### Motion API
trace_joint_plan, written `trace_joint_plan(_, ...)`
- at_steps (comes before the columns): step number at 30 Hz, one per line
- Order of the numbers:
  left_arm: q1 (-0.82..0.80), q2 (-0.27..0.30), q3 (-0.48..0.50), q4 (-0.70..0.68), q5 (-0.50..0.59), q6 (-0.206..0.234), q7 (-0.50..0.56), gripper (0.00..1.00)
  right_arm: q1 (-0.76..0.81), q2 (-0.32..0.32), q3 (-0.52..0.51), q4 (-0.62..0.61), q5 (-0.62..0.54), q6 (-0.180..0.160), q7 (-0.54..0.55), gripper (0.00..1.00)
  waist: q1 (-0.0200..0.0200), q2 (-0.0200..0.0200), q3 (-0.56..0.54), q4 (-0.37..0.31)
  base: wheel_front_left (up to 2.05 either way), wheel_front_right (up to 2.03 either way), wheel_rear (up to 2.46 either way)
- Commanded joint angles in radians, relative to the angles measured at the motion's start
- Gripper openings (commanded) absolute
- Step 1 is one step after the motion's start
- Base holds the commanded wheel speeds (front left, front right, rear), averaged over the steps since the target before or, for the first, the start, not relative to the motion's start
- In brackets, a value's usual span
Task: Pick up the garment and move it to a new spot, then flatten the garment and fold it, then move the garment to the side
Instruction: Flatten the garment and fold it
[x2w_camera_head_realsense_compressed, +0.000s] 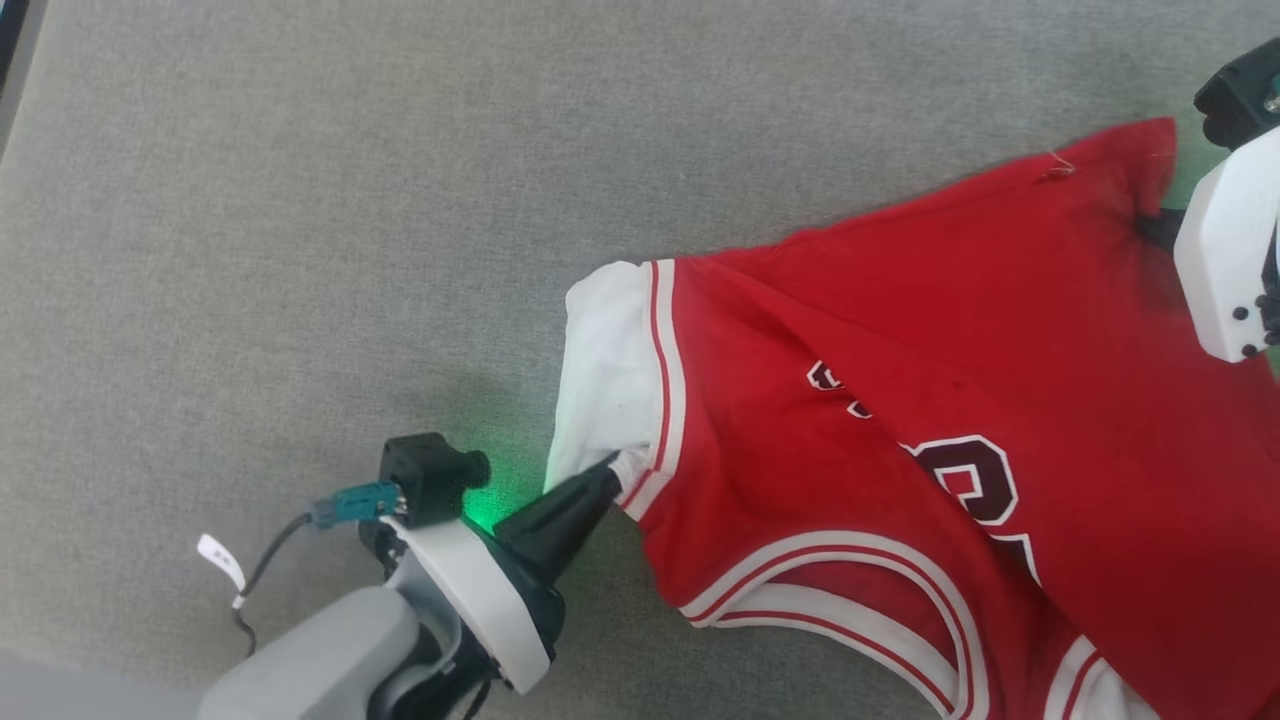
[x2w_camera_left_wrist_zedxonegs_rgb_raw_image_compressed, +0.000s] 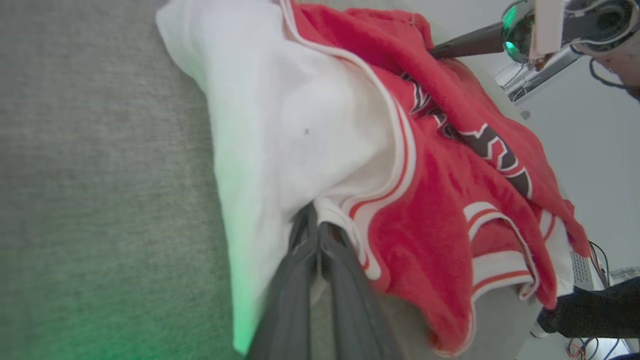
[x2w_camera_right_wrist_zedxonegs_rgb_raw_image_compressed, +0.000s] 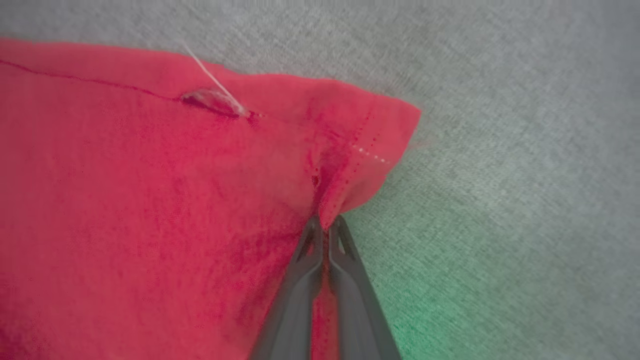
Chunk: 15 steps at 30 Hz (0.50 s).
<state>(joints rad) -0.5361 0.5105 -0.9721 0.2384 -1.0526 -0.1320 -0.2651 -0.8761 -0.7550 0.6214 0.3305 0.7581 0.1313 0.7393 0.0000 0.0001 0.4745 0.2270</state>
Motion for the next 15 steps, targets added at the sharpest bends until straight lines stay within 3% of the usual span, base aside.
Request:
trace_joint_plan(1,-0.006,0.007,0.012,0.015,-0.008,0.003,0.002,0.00,0.023,0.016,0.019,0.030,0.003,-0.001,-0.009,0.00,0.0000,-0.0001,-0.009,-0.006,0.00,0.00,0.00)
trace_joint_plan(11,-0.038,0.035,0.155,0.017,-0.074,0.003,0.001,0.00,-0.047,0.079,-0.125,0.172,0.003,-0.001,-0.294,0.00,0.0000,-0.0001,-0.085,-0.064,0.00,0.00,0.00)
trace_joint_plan(15,-0.138,0.070,0.154,0.024,-0.136,0.003,0.002,0.00,-0.106,0.111,-0.194,0.235,-0.002,-0.001,-0.361,0.00,0.0000,-0.0001,-0.083,-0.091,0.00,0.00,0.00)
